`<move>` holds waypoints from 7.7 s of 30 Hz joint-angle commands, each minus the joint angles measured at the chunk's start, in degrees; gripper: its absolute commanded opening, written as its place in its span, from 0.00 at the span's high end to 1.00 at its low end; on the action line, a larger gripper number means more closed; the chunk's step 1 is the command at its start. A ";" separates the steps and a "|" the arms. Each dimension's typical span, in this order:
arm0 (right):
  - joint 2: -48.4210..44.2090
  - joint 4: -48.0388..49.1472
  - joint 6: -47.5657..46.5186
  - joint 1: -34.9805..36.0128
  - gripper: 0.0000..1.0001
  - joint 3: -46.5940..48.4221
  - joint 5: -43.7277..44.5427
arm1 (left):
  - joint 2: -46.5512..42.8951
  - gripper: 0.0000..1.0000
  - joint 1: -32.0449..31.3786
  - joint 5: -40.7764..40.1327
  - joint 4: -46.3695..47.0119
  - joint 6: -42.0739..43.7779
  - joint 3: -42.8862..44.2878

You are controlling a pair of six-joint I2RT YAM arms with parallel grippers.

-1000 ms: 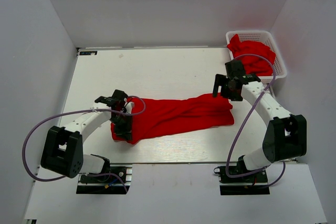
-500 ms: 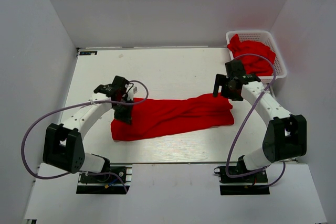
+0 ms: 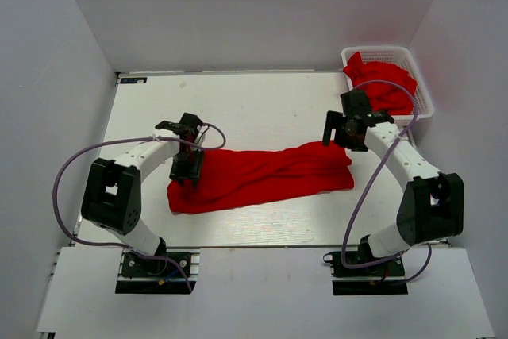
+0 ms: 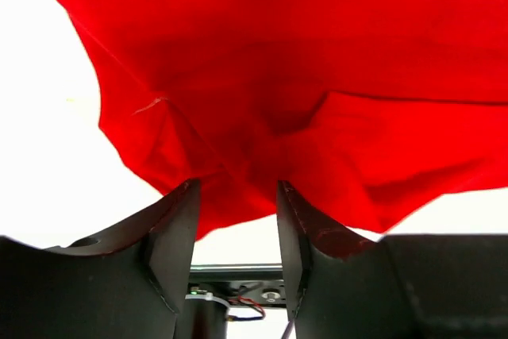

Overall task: Fold and stack the t-shirts
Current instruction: Fold the other side of the tshirt into a rectangle, then rotate the tshirt 90 degrees, then grab the bottom of the folded rectangular tshirt with both arms, then fold the folded rectangular tshirt in 1/3 of the way

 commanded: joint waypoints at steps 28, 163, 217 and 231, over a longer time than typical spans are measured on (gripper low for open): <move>14.74 7.82 -4.55 1.45 0.10 6.35 -18.76 | 5.10 0.00 -1.30 17.87 18.62 -11.07 -0.26; 11.31 13.96 12.15 39.07 0.11 -9.46 5.76 | -11.86 0.06 -18.96 0.98 34.80 -17.05 -21.09; 12.89 -8.78 12.60 37.05 1.00 11.95 -11.03 | -10.19 1.00 -20.37 6.62 17.84 -15.03 -3.96; 29.93 -14.25 5.91 24.93 1.00 37.99 -13.40 | 0.62 1.00 -10.44 2.22 19.16 -16.17 10.81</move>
